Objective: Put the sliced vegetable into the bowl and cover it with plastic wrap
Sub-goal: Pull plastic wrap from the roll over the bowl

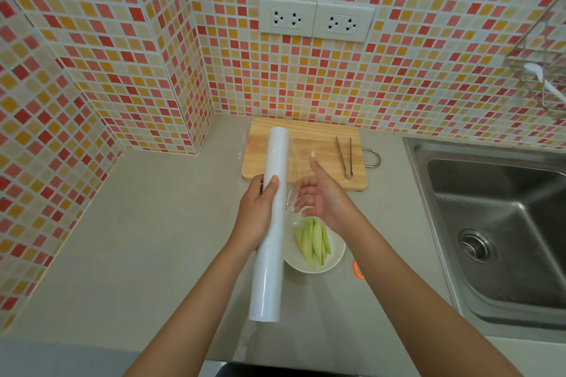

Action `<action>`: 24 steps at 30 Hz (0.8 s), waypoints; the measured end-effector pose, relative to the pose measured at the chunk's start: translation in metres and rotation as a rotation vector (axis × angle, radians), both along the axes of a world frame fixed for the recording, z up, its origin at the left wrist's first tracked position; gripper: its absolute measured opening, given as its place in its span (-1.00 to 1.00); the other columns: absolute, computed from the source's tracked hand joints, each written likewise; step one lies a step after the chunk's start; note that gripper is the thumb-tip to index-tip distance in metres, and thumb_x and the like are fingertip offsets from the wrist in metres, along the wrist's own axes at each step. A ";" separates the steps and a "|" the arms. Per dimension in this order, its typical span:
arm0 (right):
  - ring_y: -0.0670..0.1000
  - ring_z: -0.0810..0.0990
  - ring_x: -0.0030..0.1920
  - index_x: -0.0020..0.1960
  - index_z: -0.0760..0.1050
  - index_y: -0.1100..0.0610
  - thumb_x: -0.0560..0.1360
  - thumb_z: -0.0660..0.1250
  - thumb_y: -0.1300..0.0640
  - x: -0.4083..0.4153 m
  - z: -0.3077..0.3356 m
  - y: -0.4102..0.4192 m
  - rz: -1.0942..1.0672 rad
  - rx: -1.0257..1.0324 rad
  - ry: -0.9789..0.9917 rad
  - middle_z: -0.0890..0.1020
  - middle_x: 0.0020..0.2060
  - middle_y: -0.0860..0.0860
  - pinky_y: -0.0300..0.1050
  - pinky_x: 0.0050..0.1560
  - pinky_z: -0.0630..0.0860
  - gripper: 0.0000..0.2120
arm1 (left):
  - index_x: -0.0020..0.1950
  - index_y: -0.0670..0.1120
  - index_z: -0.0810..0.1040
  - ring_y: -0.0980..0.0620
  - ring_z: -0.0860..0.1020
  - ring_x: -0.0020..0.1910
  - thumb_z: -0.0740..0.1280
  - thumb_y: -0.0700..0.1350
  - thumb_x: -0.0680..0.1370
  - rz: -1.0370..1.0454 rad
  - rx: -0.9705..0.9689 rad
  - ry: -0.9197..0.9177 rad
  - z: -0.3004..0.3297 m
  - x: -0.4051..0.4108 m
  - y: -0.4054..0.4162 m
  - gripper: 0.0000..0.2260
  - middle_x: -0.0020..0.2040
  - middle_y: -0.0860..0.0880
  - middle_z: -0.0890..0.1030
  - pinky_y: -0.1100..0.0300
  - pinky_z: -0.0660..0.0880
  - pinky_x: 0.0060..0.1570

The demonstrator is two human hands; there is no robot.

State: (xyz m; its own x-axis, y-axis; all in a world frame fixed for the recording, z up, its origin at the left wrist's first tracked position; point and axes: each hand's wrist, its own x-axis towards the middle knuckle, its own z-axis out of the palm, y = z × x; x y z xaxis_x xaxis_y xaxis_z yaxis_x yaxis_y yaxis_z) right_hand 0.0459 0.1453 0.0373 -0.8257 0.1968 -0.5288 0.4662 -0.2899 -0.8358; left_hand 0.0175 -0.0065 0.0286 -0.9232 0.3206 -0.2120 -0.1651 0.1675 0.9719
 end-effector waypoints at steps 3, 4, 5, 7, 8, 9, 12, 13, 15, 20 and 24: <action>0.01 0.52 -0.44 -0.24 0.50 0.15 0.56 0.26 -0.01 0.015 -0.003 -0.012 0.079 0.078 0.109 0.54 -0.35 0.09 -0.21 -0.45 0.41 -0.71 | -0.12 -0.02 0.49 -0.09 0.56 -0.21 0.20 0.13 0.58 0.003 0.013 -0.017 0.001 -0.003 0.000 -0.75 -0.20 -0.06 0.57 -0.05 0.49 -0.13; 0.01 0.54 -0.46 -0.26 0.48 0.16 0.58 0.25 0.09 0.018 -0.004 -0.016 0.054 0.099 0.140 0.55 -0.35 0.10 -0.21 -0.46 0.43 -0.74 | -0.15 -0.01 0.48 -0.06 0.54 -0.23 0.20 0.12 0.59 0.007 0.005 -0.011 0.001 -0.003 0.000 -0.75 -0.22 -0.03 0.55 0.01 0.47 -0.16; 0.02 0.56 -0.48 -0.26 0.43 0.17 0.59 0.21 0.16 0.020 -0.005 -0.019 0.006 0.112 0.150 0.56 -0.38 0.11 -0.21 -0.47 0.45 -0.74 | -0.18 -0.01 0.46 -0.01 0.50 -0.25 0.19 0.10 0.60 0.014 -0.008 0.001 0.000 -0.004 0.000 -0.75 -0.24 0.00 0.52 0.08 0.42 -0.20; 0.08 0.56 -0.57 -0.23 0.35 0.17 0.62 0.11 0.23 0.023 -0.004 -0.025 -0.107 0.146 0.143 0.56 -0.50 0.12 -0.24 -0.56 0.43 -0.75 | -0.21 -0.03 0.43 0.04 0.44 -0.28 0.15 0.10 0.62 0.015 -0.031 0.007 -0.002 -0.007 0.000 -0.71 -0.27 0.02 0.47 0.15 0.35 -0.24; 0.10 0.53 -0.63 -0.21 0.32 0.17 0.62 0.07 0.24 0.023 -0.004 -0.026 -0.151 0.169 0.138 0.54 -0.56 0.11 -0.26 -0.61 0.39 -0.77 | -0.21 -0.05 0.42 0.04 0.43 -0.28 0.13 0.10 0.63 0.007 -0.033 -0.006 -0.002 -0.008 -0.001 -0.68 -0.27 0.00 0.46 0.13 0.33 -0.23; 0.09 0.48 -0.68 -0.19 0.31 0.17 0.62 0.05 0.24 0.023 -0.004 -0.027 -0.186 0.194 0.137 0.51 -0.61 0.10 -0.27 -0.64 0.34 -0.79 | -0.20 -0.07 0.42 0.03 0.44 -0.26 0.11 0.11 0.63 -0.005 -0.025 -0.033 -0.003 -0.009 -0.001 -0.67 -0.25 -0.03 0.47 0.12 0.34 -0.20; 0.03 0.36 -0.74 -0.18 0.31 0.15 0.62 0.03 0.21 0.022 -0.005 -0.030 -0.259 0.298 0.144 0.44 -0.66 0.07 -0.33 -0.67 0.21 -0.78 | -0.12 -0.08 0.49 0.01 0.51 -0.22 0.09 0.12 0.64 -0.020 0.020 -0.164 -0.001 -0.009 0.002 -0.66 -0.19 -0.07 0.55 0.12 0.40 -0.19; 0.02 0.33 -0.73 -0.19 0.30 0.15 0.63 0.03 0.20 0.021 -0.005 -0.031 -0.281 0.350 0.153 0.41 -0.64 0.09 -0.34 -0.67 0.17 -0.77 | -0.09 -0.06 0.51 0.03 0.54 -0.23 0.09 0.14 0.63 -0.026 0.043 -0.204 0.001 -0.008 0.003 -0.65 -0.19 -0.05 0.57 0.14 0.43 -0.20; 0.05 0.33 -0.62 -0.22 0.28 0.13 0.63 0.05 0.16 0.021 -0.007 -0.035 -0.305 0.493 0.186 0.35 -0.56 0.10 -0.30 -0.64 0.20 -0.75 | -0.03 -0.05 0.54 0.05 0.57 -0.24 0.14 0.21 0.59 -0.054 0.086 -0.230 0.003 -0.008 0.005 -0.63 -0.20 -0.02 0.60 0.15 0.47 -0.22; 0.00 0.32 -0.64 -0.23 0.46 0.19 0.61 0.07 -0.16 0.022 -0.005 -0.035 -0.245 0.335 0.083 0.38 -0.61 0.05 -0.28 -0.57 0.23 -0.52 | -0.12 -0.03 0.53 0.04 0.55 -0.32 0.42 0.18 0.43 -0.050 0.099 -0.105 0.006 -0.014 0.004 -0.70 -0.32 0.07 0.56 0.15 0.45 -0.29; -0.04 0.33 -0.69 -0.25 0.51 0.21 0.61 0.10 -0.11 0.028 -0.001 -0.036 -0.124 0.183 0.090 0.43 -0.66 0.02 -0.30 -0.61 0.23 -0.52 | -0.08 -0.04 0.54 0.04 0.57 -0.27 0.41 0.20 0.44 0.002 0.082 -0.074 0.008 -0.022 0.005 -0.69 -0.24 0.04 0.58 0.14 0.49 -0.25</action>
